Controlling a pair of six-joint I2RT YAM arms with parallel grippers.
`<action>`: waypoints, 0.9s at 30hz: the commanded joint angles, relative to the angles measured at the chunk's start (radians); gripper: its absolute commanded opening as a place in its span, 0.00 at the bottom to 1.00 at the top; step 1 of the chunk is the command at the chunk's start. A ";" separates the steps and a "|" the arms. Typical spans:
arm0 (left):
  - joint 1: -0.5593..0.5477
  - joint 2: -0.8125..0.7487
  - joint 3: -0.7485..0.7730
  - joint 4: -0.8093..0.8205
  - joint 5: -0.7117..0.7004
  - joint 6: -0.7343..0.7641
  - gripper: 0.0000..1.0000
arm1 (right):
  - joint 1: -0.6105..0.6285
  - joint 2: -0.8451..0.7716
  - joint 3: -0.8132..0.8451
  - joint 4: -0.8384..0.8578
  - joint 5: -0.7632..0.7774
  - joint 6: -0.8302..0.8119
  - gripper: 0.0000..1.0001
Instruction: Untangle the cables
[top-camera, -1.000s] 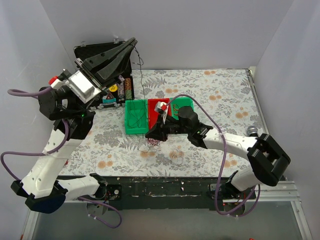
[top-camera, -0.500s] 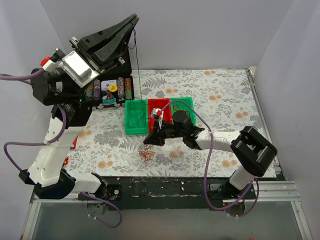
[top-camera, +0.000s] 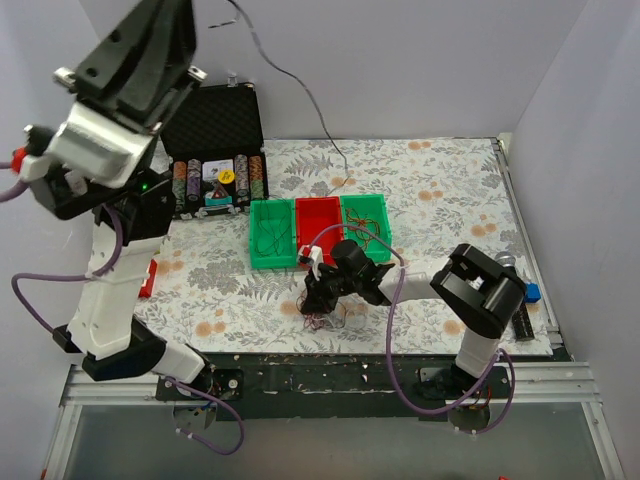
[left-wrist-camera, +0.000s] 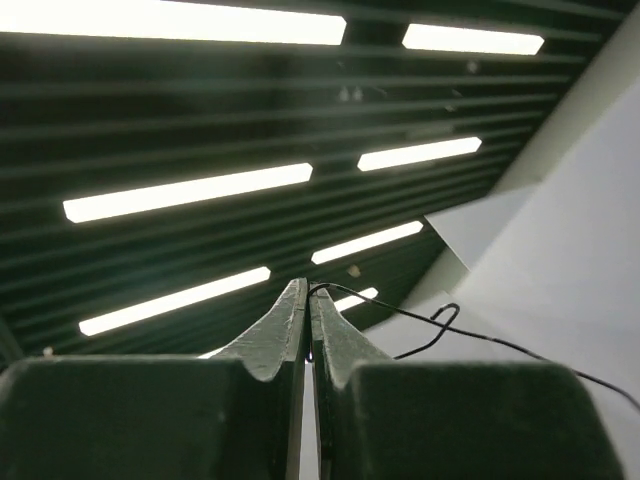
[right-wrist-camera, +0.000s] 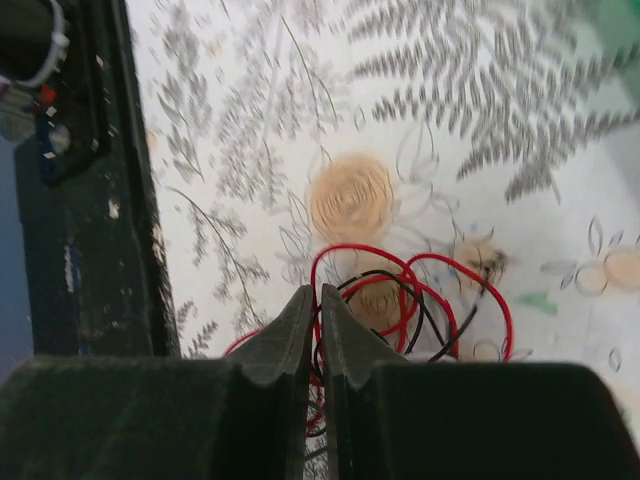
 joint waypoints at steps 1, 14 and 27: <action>-0.003 -0.016 0.057 0.210 -0.076 0.126 0.00 | 0.002 0.011 -0.008 -0.107 0.052 -0.030 0.17; -0.003 -0.230 -0.405 0.232 -0.140 0.284 0.00 | 0.002 -0.147 0.023 -0.120 0.069 -0.001 0.40; -0.001 -0.363 -0.775 0.284 -0.306 0.298 0.01 | 0.001 -0.337 0.079 -0.182 0.105 0.002 0.59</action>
